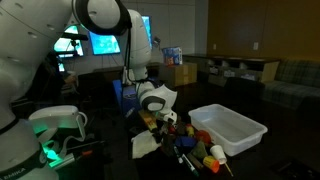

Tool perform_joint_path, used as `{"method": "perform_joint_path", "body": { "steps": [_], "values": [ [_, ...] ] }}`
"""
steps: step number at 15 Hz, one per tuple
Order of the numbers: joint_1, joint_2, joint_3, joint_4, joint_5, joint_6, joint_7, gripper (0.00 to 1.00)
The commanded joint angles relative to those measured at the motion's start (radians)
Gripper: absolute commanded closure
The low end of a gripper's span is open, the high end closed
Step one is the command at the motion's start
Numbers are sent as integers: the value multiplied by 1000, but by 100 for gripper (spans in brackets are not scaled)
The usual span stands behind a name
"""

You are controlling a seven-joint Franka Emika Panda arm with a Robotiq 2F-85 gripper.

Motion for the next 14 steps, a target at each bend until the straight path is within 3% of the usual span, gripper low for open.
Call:
{"method": "perform_joint_path", "body": {
  "steps": [1, 7, 14],
  "values": [
    [53, -1, 19, 12, 16, 47, 45, 88],
    [62, -44, 28, 18, 18, 82, 75, 88],
    [-75, -220, 50, -46, 57, 49, 11, 88]
  ]
}}
